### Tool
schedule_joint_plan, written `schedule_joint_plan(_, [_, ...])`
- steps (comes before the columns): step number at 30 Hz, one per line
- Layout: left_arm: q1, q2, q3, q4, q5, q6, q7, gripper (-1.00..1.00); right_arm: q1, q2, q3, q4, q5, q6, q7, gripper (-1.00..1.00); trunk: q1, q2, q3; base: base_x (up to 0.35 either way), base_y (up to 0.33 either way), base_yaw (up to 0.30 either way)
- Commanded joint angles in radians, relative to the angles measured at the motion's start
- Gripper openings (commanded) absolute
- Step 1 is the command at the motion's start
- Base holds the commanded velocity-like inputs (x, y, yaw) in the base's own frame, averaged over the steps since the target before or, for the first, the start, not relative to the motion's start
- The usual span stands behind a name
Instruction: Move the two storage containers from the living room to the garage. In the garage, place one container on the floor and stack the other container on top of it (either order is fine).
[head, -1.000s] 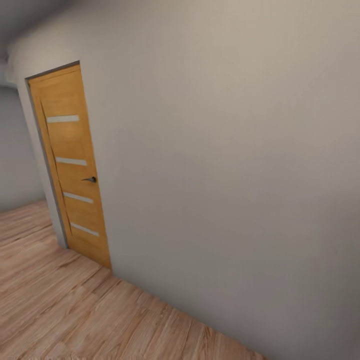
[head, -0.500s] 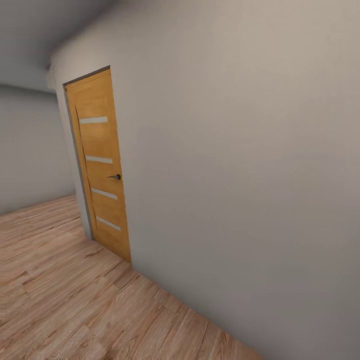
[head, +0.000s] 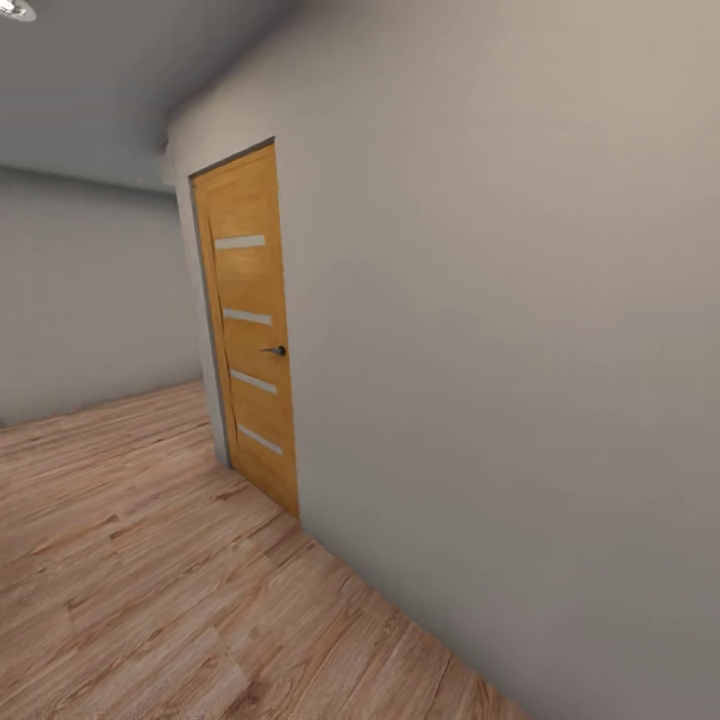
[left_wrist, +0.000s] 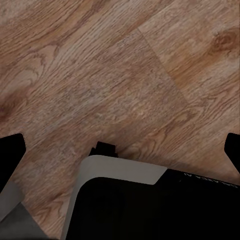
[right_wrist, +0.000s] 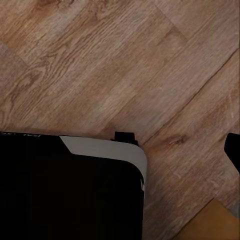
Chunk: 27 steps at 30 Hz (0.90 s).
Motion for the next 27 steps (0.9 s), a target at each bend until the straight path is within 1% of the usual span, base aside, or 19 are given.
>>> schedule_joint_plan(1, [-0.001, 0.0, -0.008, 0.001, 0.008, -0.003, 0.001, 1.0, -0.001, 0.001, 0.008, 0.002, -0.007, -0.005, 0.0, 1.0, 0.0, -0.001, -0.001, 0.0, 0.0, 0.278])
schedule_joint_plan(6, [-0.001, 0.0, -0.008, 0.001, 0.008, -0.003, 0.0, 1.0, -0.001, 0.002, 0.008, 0.002, -0.007, -0.005, 0.0, 1.0, 0.0, -0.001, -0.001, 0.005, 0.0, 0.278])
schedule_joint_plan(9, [-0.001, 0.001, -0.008, 0.001, 0.008, -0.003, 0.001, 1.0, -0.001, 0.001, 0.008, 0.002, -0.007, -0.005, 0.0, 1.0, 0.0, -0.001, -0.001, 0.117, 0.0, 0.278])
schedule_joint_plan(19, [-0.001, 0.001, -0.008, 0.001, 0.008, -0.003, 0.001, 1.0, -0.001, 0.001, 0.008, 0.002, -0.007, -0.005, 0.0, 1.0, 0.0, -0.001, -0.001, 0.227, 0.0, 0.278])
schedule_joint_plan(27, [-0.001, 0.001, -0.008, 0.001, 0.009, -0.001, 0.001, 1.0, -0.001, -0.003, 0.008, 0.003, -0.007, -0.006, 0.0, 1.0, 0.0, -0.001, -0.001, 0.306, 0.0, 0.278])
